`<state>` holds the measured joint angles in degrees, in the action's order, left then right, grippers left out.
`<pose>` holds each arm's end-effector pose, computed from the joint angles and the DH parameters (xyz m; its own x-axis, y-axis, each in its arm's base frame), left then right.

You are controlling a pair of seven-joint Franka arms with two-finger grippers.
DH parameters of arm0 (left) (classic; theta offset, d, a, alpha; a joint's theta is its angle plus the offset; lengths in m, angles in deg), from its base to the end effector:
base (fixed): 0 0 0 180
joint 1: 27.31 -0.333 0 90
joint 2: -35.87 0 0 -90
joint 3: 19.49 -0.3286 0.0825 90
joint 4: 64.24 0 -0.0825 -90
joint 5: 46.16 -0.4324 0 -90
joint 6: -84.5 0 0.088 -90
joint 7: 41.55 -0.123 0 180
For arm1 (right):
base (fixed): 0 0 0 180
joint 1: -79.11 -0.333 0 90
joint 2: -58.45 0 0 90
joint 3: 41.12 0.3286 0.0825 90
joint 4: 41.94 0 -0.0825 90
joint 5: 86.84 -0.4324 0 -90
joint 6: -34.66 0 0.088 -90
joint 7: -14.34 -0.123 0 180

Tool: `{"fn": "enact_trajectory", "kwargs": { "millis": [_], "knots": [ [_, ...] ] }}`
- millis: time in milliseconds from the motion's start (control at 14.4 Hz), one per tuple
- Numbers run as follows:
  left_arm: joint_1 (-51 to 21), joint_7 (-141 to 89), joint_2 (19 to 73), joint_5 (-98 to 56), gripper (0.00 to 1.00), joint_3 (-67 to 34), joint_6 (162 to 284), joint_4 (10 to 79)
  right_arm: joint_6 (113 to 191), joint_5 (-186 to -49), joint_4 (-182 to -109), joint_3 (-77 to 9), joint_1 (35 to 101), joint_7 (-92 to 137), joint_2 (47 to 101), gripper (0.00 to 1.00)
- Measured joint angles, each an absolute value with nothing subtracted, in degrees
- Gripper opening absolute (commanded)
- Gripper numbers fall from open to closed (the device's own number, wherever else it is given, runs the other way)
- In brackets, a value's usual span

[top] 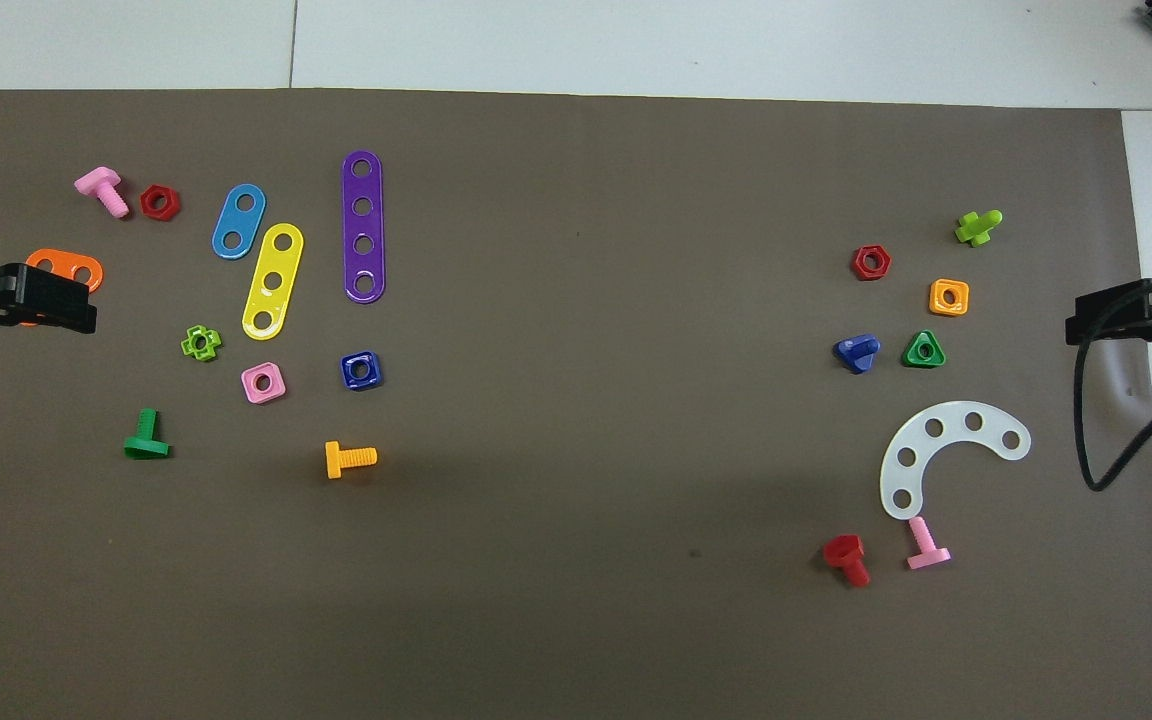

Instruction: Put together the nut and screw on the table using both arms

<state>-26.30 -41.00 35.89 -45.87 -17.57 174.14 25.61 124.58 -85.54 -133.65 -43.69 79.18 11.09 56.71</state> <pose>0.6015 -0.0314 0.6217 0.9991 -0.0416 -0.0041 -0.0415 -0.9991 0.0050 0.5920 -0.0305 0.6236 0.9947 -0.1026 0.0003 -0.1026 -0.9945 0.0213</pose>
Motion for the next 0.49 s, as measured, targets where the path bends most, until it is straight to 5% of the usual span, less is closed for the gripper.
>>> {"fn": "enact_trajectory", "kwargs": {
  "millis": [485],
  "knots": [
    [-26.3, -41.0, 35.89, -45.87, 1.0, -17.57, 174.14, 25.61, 124.65, -85.54, -134.27, -43.68, 79.17, 11.09, 56.68, 1.0]
  ]
}}
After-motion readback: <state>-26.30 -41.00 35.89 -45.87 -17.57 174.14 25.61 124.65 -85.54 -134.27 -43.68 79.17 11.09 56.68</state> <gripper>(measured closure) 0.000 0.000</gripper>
